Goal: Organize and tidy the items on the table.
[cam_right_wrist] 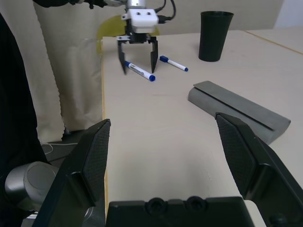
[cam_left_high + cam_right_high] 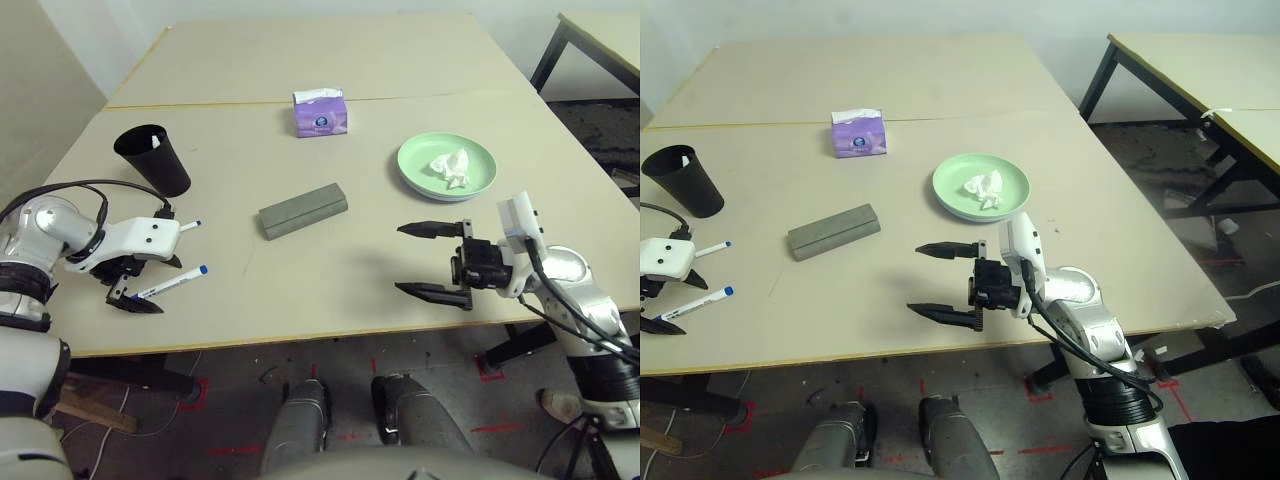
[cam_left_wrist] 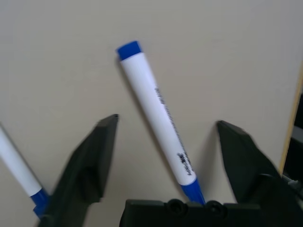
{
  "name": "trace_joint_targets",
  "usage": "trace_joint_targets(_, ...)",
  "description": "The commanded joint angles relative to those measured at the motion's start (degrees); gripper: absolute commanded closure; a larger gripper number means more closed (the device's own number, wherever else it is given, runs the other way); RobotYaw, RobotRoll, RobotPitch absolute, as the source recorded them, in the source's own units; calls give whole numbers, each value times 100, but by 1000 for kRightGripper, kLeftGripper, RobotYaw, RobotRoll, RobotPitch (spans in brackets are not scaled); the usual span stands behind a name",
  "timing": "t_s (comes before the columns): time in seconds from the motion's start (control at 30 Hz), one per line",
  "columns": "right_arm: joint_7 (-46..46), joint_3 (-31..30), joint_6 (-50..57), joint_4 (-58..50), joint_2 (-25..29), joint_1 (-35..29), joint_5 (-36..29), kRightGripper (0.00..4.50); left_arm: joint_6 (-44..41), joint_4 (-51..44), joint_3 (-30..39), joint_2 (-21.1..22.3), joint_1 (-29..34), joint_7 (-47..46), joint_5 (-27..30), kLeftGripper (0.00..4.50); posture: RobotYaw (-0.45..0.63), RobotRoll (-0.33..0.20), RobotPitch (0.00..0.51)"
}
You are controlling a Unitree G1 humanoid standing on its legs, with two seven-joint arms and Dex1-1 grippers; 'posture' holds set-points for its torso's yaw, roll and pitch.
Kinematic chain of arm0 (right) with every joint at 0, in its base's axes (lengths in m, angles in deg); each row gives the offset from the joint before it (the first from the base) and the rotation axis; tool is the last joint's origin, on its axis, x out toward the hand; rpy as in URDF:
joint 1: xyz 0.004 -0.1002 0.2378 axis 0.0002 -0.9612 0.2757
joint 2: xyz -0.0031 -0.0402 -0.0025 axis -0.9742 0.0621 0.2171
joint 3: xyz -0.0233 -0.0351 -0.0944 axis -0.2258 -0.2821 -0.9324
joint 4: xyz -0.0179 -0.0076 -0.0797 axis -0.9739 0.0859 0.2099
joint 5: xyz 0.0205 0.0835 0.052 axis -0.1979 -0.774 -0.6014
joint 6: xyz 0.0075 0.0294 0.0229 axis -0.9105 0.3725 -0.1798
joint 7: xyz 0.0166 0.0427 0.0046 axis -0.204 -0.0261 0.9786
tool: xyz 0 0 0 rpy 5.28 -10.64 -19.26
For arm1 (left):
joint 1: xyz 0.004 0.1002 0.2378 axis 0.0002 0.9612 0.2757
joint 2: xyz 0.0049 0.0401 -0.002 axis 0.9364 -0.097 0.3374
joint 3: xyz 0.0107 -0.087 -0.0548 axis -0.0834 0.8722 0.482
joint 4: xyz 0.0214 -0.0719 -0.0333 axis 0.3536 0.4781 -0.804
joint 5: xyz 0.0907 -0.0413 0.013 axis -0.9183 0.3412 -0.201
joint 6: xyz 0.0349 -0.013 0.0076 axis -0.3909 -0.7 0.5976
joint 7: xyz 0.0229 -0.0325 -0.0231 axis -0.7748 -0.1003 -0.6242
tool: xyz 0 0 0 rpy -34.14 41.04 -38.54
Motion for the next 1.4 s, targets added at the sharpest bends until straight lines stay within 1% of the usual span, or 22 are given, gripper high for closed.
trace_joint_targets(0.03, -11, -58, 81, -128, 43, 12, -46, 0, -55, 138, -4, -120, 40, 36, -186, 1563, -76, 0, 133)
trace_joint_targets(0.27, -43, -53, 125, -163, 30, 72, -48, 0, -121, 135, 136, -146, 85, 138, -218, 3864, -75, 0, 132)
trace_joint_targets(0.3, -45, -55, 124, -160, 30, 73, -48, 0, -129, 127, 148, -143, 91, 155, -215, 4138, -75, 0, 134)
trace_joint_targets(0.33, -48, -59, 124, -158, 27, 74, -46, 0, -136, 122, 158, -138, 98, 172, -215, 4212, -75, 0, 134)
trace_joint_targets(0.63, -52, -73, 116, -158, 33, 14, -48, 0, -185, 82, 187, -121, 161, 197, -186, 4212, -71, 0, 137)
trace_joint_targets(0.77, -42, -65, 115, -152, 58, 17, -41, 0, -255, 89, 190, -106, 94, 198, -98, 4212, -70, 0, 136)
trace_joint_targets(0.83, -41, -65, 112, -151, 65, 14, -37, 0, -474, -15, 204, -95, 69, 198, 275, 4212, -72, 0, 138)
trace_joint_targets(0.9, -51, -61, 115, -160, 72, -5, -39, 0, -1079, -230, 432, -163, -22, 198, 941, 4212, -66, 0, 140)
trace_joint_targets(0.97, -71, -64, 123, -177, 71, -34, -39, 0, -1607, -439, 693, -179, -88, 198, 1457, 4212, -55, 0, 140)
trace_joint_targets(1.07, -101, -72, 139, -196, 56, -66, -49, 0, -2170, -782, 1054, -125, 96, 198, 2020, 4212, -45, 0, 141)
trace_joint_targets(1.2, -122, -67, 141, -160, 39, -52, -55, 0, -3012, -1166, 1902, -131, 449, 73, 2601, 4212, -39, 0, 145)
trace_joint_targets(1.3, -178, -14, 170, -112, 27, -9, -84, 0, -3574, -1388, 2622, -152, 673, -426, 3026, 4212, -31, 0, 149)
trace_joint_targets(1.4, -189, 5, 176, -101, 46, -19, -97, 0, -4024, -1655, 3316, -268, 845, -907, 3489, 4212, -29, 0, 152)
